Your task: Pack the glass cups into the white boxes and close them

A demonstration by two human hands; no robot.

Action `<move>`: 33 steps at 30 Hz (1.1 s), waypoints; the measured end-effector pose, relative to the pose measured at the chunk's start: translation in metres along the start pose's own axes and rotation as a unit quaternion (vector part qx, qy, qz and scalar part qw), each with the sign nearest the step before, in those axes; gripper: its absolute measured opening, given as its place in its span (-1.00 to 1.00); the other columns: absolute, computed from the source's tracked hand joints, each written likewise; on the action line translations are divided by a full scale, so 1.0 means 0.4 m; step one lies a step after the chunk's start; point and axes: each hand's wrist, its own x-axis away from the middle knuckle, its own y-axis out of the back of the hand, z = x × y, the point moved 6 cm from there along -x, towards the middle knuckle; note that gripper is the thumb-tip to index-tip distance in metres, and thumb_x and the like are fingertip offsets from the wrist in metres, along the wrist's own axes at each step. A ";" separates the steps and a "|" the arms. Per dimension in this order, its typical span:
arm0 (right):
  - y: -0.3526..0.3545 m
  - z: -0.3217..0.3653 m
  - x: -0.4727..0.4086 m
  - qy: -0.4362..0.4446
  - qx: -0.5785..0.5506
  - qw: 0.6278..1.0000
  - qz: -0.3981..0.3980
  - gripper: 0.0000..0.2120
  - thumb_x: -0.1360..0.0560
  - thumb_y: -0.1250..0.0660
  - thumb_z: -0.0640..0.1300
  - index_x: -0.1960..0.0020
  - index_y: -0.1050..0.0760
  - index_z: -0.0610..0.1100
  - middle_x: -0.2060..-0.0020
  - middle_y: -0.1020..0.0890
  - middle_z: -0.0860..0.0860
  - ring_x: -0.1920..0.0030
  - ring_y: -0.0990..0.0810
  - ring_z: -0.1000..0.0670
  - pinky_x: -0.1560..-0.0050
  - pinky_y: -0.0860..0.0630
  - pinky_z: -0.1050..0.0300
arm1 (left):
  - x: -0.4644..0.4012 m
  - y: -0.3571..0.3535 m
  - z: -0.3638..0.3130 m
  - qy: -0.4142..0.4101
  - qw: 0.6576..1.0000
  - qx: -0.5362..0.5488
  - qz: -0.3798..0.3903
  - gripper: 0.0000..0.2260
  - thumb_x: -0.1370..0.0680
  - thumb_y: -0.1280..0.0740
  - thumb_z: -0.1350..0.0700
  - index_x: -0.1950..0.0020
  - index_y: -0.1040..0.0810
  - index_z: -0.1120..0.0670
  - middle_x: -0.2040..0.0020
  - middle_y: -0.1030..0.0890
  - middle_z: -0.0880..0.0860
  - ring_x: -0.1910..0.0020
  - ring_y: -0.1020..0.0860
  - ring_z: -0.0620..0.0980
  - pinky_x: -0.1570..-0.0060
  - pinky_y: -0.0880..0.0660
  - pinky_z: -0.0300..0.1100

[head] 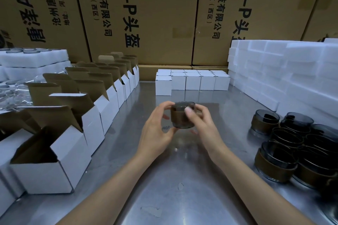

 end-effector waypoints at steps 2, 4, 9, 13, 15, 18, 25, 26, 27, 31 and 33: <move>-0.005 0.005 0.004 0.051 0.055 0.997 -0.001 -0.69 -0.45 -0.42 0.02 -0.13 -0.41 0.09 -0.08 -0.55 0.12 -0.15 -0.51 0.15 -0.01 -0.47 0.38 | 0.003 -0.005 0.002 0.013 1.000 0.013 0.020 -0.48 -0.39 -0.36 0.40 -0.25 -0.39 -0.03 -0.16 -0.51 -0.12 0.01 -0.54 -0.13 -0.08 -0.51 -0.12; -0.005 0.004 0.004 0.078 0.075 0.994 -0.003 -0.70 -0.46 -0.44 -0.09 -0.13 -0.43 0.06 -0.09 -0.57 0.13 -0.15 -0.51 0.18 0.01 -0.44 0.46 | 0.007 -0.012 0.007 0.030 0.998 0.027 0.047 -0.44 -0.38 -0.27 0.42 -0.22 -0.34 -0.10 -0.17 -0.48 -0.13 -0.05 -0.54 -0.13 -0.10 -0.51 -0.12; 0.014 -0.027 -0.006 0.049 0.115 0.992 0.012 -0.70 -0.43 -0.46 -0.10 -0.09 -0.44 0.07 -0.02 -0.59 0.14 -0.12 -0.54 0.16 -0.12 -0.47 0.26 | 0.022 -0.037 0.015 0.062 0.990 0.011 0.126 -0.47 -0.34 -0.25 0.25 -0.28 -0.27 -0.04 -0.19 -0.44 -0.07 -0.15 -0.50 -0.04 -0.16 -0.48 0.02; 0.016 -0.042 -0.008 0.030 0.160 0.986 0.029 -0.73 -0.45 -0.43 -0.09 -0.05 -0.40 0.11 0.00 -0.57 0.16 -0.10 -0.55 0.14 -0.15 -0.49 0.15 | 0.032 -0.037 0.014 0.091 0.984 -0.020 0.153 -0.45 -0.31 -0.24 0.14 -0.28 -0.22 -0.07 -0.21 -0.41 -0.08 -0.13 -0.49 -0.03 -0.12 -0.48 -0.01; 0.016 -0.046 -0.008 0.027 0.188 0.981 0.036 -0.70 -0.47 -0.40 -0.08 -0.13 -0.39 0.07 -0.04 -0.57 0.11 -0.13 -0.55 0.08 -0.19 -0.47 0.08 | 0.039 -0.040 0.010 0.101 0.979 -0.040 0.174 -0.42 -0.31 -0.23 0.12 -0.32 -0.17 -0.07 -0.25 -0.36 -0.06 -0.11 -0.49 0.01 -0.10 -0.49 -0.02; 0.012 -0.046 -0.004 0.025 0.226 0.973 0.046 -0.64 -0.48 -0.38 -0.04 -0.22 -0.35 0.06 -0.07 -0.56 0.08 -0.12 -0.54 0.04 -0.14 -0.44 0.12 | 0.048 -0.041 0.012 0.114 0.972 -0.072 0.190 -0.40 -0.39 -0.24 0.19 -0.38 -0.10 -0.05 -0.33 -0.33 -0.02 -0.13 -0.49 0.07 -0.09 -0.49 0.00; 0.015 -0.037 0.004 0.012 0.205 0.978 0.034 -0.66 -0.52 -0.30 0.09 -0.25 -0.36 0.04 -0.02 -0.55 0.19 -0.14 -0.53 0.09 -0.07 -0.37 0.21 | 0.060 -0.022 0.002 0.111 0.968 -0.163 0.157 -0.36 -0.44 -0.20 0.26 -0.48 -0.09 -0.01 -0.40 -0.37 -0.03 -0.27 -0.43 0.07 -0.01 -0.42 -0.11; 0.016 -0.037 0.004 0.012 0.209 0.977 0.030 -0.66 -0.52 -0.29 0.11 -0.25 -0.37 0.04 -0.03 -0.55 0.19 -0.14 -0.52 0.09 -0.10 -0.37 0.19 | 0.066 -0.013 -0.002 0.114 0.964 -0.189 0.147 -0.37 -0.45 -0.21 0.25 -0.49 -0.10 0.01 -0.40 -0.37 -0.02 -0.29 -0.41 0.06 -0.06 -0.40 -0.11; 0.016 -0.038 0.004 0.011 0.213 0.977 0.028 -0.66 -0.52 -0.29 0.13 -0.25 -0.37 0.05 -0.04 -0.55 0.18 -0.15 -0.52 0.09 -0.14 -0.37 0.17 | 0.072 -0.001 -0.008 0.114 0.957 -0.227 0.138 -0.39 -0.46 -0.21 0.22 -0.49 -0.13 0.02 -0.40 -0.37 -0.01 -0.31 -0.38 0.05 -0.13 -0.37 -0.10; 0.021 -0.043 0.000 0.008 0.220 0.975 0.018 -0.67 -0.53 -0.27 0.15 -0.23 -0.39 0.06 -0.05 -0.55 0.16 -0.14 -0.51 0.09 -0.15 -0.36 0.16 | 0.091 0.058 -0.072 0.062 0.901 -0.418 0.103 -0.57 -0.50 -0.19 0.09 -0.38 -0.31 0.00 -0.44 -0.26 -0.01 -0.46 -0.14 0.04 -0.44 -0.03 0.05; 0.023 -0.044 -0.002 0.007 0.216 0.976 0.016 -0.70 -0.54 -0.27 0.14 -0.21 -0.40 0.06 -0.03 -0.56 0.18 -0.13 -0.52 0.10 -0.12 -0.34 0.18 | 0.090 0.122 -0.122 0.052 0.888 -0.455 0.032 -0.64 -0.49 -0.25 0.07 -0.30 -0.43 0.02 -0.45 -0.28 0.04 -0.48 -0.12 0.11 -0.43 0.00 0.15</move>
